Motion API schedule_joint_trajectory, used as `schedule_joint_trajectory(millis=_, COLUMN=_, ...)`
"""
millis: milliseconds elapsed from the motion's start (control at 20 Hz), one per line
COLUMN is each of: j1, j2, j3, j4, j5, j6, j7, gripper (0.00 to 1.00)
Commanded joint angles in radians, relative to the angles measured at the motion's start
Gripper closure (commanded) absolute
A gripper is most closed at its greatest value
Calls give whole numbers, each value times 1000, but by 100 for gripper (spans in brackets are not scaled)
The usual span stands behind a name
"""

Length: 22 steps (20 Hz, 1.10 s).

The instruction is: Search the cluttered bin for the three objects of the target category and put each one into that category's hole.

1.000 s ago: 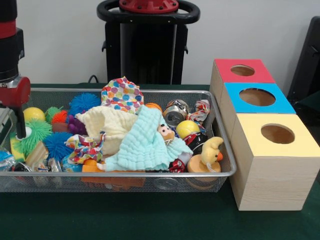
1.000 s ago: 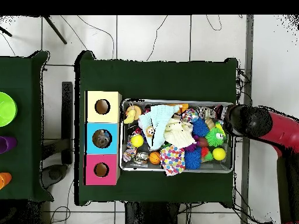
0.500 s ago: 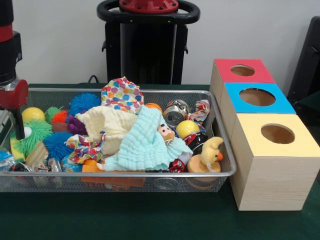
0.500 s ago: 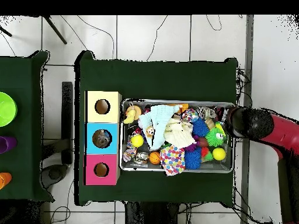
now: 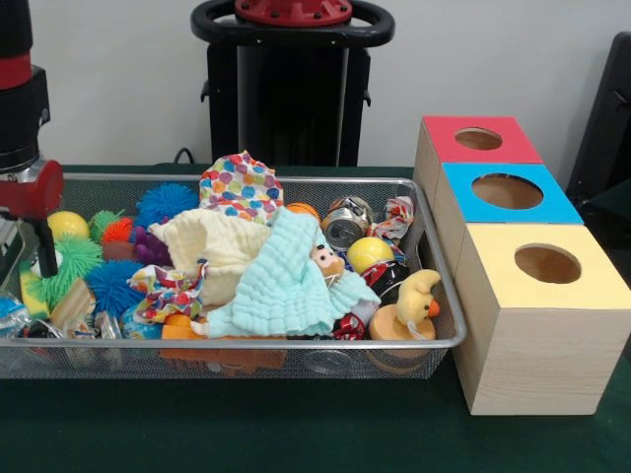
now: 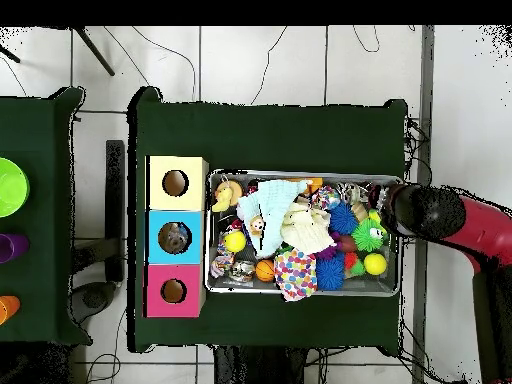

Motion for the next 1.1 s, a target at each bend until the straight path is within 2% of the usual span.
schedule_joint_trajectory(millis=50, j1=-2, j2=21, j3=87, j4=102, j5=-20, j6=18, j7=-166, gripper=0)
schedule_joint_trajectory(millis=600, j1=-17, j2=49, j3=97, j4=95, j5=-39, j6=-13, j7=-175, gripper=0)
schedule_joint_trajectory(millis=1100, j1=-20, j2=96, j3=99, j4=51, j5=-64, j6=-40, j7=-193, gripper=0)
